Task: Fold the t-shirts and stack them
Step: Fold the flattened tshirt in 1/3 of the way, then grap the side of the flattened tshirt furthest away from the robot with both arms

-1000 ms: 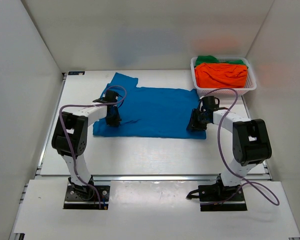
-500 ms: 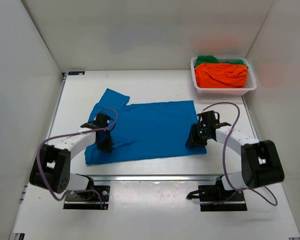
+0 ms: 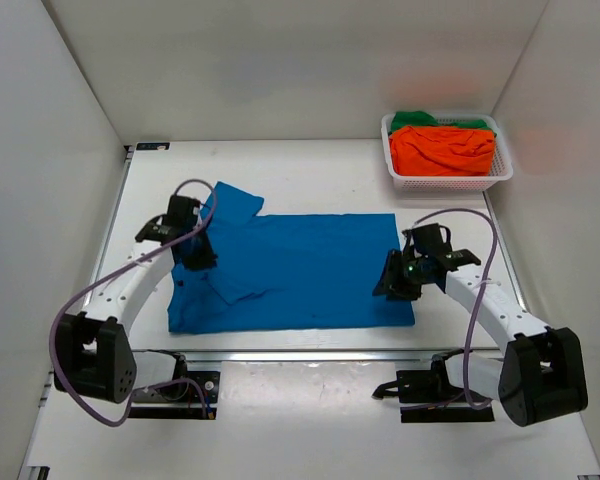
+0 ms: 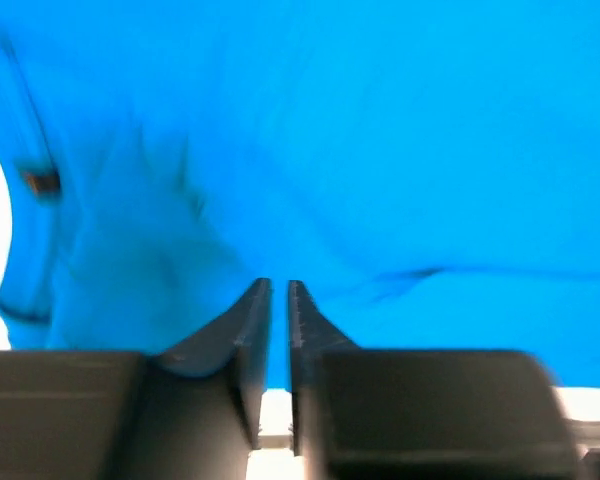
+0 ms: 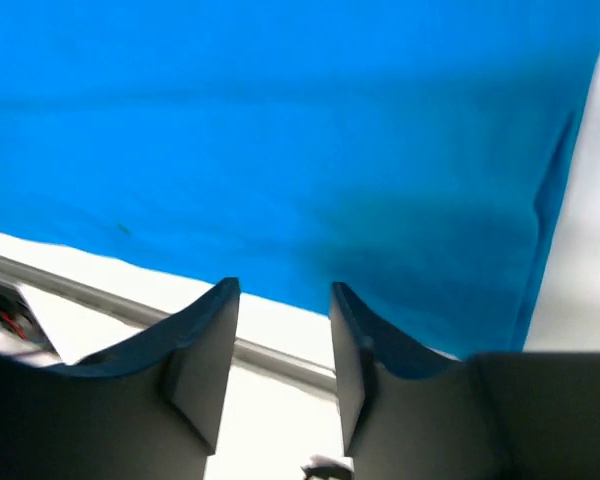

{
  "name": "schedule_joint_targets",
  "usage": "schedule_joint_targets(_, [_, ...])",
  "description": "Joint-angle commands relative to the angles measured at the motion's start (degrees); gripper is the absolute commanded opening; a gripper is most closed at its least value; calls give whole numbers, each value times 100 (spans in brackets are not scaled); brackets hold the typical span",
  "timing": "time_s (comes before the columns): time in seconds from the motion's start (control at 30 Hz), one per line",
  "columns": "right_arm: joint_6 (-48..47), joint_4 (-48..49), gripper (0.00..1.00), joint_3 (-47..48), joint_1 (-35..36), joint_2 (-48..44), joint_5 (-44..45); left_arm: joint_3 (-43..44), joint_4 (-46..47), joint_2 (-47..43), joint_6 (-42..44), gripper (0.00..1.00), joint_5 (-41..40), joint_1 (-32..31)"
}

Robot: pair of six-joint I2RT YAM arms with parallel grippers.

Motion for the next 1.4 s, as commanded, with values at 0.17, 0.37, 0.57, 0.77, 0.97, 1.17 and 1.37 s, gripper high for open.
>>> schedule_joint_targets(0.17, [18,1042,46,1223,-211,558,887,2251,443,1663,618,46,-751,493])
schedule_joint_targets(0.37, [-193,1227,64,2084,-422,1594,1406,4719,295,4025,1189,53,-1183,704])
schedule_joint_targets(0.57, [-282,1061,66,2990,-528,2807,1889,6381,-22,5661,1322,56,-1315,783])
schedule_joint_targets(0.77, [-334,999,66,3860,-563,3810,2162,7455,-479,6674,1409,64,-1175,819])
schedule_joint_targets(0.97, [-264,903,67,4528,-572,4566,2276,7396,-831,6868,1436,64,-885,801])
schedule_joint_targets(1.17, [-106,568,70,5249,-545,5173,2671,7052,-927,6824,1436,27,-375,827])
schedule_joint_targets(1.37, [-35,480,63,5619,-467,5603,2742,6930,-884,6825,1620,0,-32,827])
